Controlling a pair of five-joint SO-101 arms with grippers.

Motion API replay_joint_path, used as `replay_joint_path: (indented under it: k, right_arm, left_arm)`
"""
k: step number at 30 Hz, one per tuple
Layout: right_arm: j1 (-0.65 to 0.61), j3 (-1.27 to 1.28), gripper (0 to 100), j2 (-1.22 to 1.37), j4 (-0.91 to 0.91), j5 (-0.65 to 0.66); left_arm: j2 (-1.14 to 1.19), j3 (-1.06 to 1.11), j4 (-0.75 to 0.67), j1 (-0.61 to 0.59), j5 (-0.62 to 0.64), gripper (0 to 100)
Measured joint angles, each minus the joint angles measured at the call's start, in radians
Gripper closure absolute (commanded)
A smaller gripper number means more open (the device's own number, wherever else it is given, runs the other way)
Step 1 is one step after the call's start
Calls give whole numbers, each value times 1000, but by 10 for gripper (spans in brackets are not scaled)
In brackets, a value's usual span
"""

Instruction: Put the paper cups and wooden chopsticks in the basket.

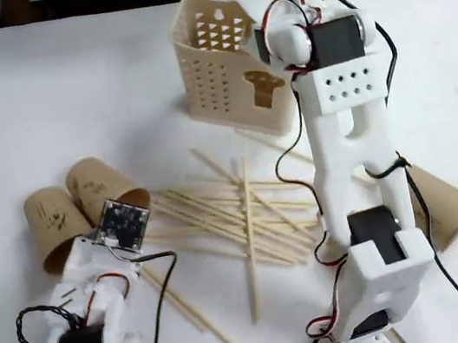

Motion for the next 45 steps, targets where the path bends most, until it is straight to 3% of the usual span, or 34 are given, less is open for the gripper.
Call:
replay_joint_path:
  k: [4,14,22,34,40,45]
  right_arm:
    - [-2,-2,791,-2,49,20]
    - [18,6,844,-176,232,12]
    - [262,247,844,-387,239,-106]
    - [652,965,842,-870,233,-118]
    - [825,1260,776,-1088,147,-98]
    - [876,1499,790,-1192,12,-89]
  left_arm:
    - [0,0,0,0,0,965]
    - [0,0,0,0,0,965]
    - [0,0,0,0,0,965]
    - [2,0,0,0,0,965]
    - [2,0,0,0,0,965]
    - [2,0,0,0,0,965]
